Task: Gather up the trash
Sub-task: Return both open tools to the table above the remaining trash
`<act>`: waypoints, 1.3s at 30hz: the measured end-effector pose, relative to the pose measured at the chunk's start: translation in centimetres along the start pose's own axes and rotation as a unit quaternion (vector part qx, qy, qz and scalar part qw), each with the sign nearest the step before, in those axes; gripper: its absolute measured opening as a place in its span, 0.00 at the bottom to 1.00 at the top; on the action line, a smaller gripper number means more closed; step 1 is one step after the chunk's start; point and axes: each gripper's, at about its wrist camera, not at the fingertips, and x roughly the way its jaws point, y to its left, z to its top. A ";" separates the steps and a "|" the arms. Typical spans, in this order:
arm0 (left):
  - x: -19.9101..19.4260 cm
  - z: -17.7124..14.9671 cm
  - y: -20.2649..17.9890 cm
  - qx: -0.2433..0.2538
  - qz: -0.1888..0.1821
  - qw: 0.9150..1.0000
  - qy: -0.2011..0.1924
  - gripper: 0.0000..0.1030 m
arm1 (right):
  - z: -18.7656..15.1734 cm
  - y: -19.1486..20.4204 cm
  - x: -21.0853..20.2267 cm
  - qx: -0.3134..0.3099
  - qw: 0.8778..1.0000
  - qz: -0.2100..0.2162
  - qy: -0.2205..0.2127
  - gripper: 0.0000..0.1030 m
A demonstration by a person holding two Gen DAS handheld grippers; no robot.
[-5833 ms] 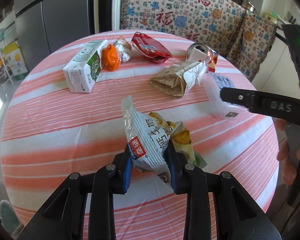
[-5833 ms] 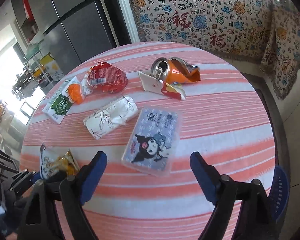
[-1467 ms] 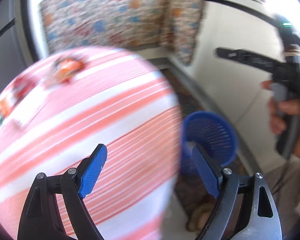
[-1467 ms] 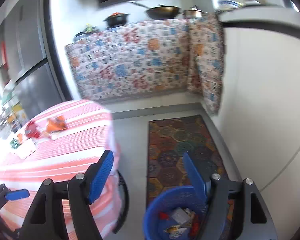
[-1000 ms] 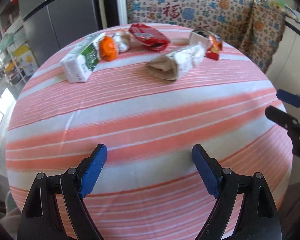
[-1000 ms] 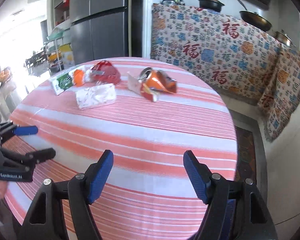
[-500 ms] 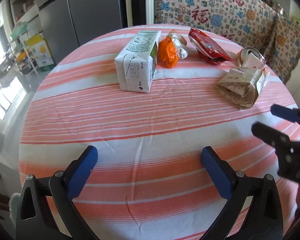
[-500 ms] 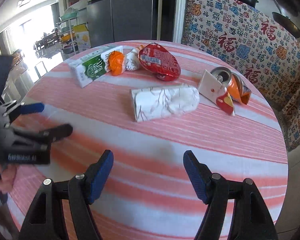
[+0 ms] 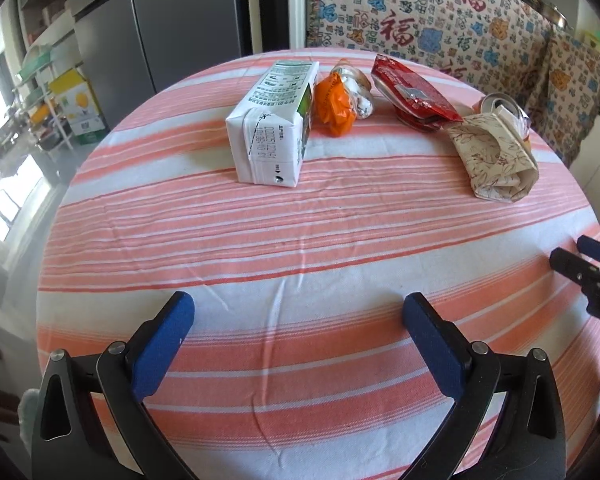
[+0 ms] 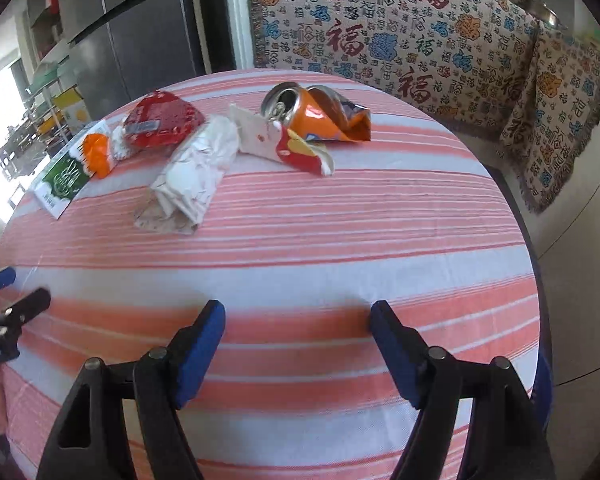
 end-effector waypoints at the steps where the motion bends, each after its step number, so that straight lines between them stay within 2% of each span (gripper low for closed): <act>1: 0.0 0.0 0.0 0.000 0.000 1.000 0.000 1.00 | -0.2 0.4 0.0 -0.004 1.000 0.003 -0.003 0.81; 5: 0.0 0.0 -0.1 0.000 0.001 1.000 0.000 1.00 | 0.1 1.5 0.6 -0.006 1.000 -0.007 -0.005 0.91; 8: 0.1 0.1 0.0 -0.001 0.001 1.000 0.000 1.00 | 0.6 1.7 1.1 0.001 1.000 -0.015 -0.002 0.94; 32: -0.1 0.1 0.0 -0.010 0.006 1.000 0.002 0.99 | 0.7 1.4 1.6 0.005 1.000 -0.017 -0.005 0.97; 35: -0.6 1.2 0.4 -0.021 0.004 1.000 -0.011 0.99 | 0.7 1.4 1.6 0.006 1.000 -0.017 -0.005 0.97; 39: -0.2 5.0 0.7 -0.016 0.006 1.000 -0.023 0.99 | 0.7 1.3 1.6 0.006 1.000 -0.017 -0.005 0.97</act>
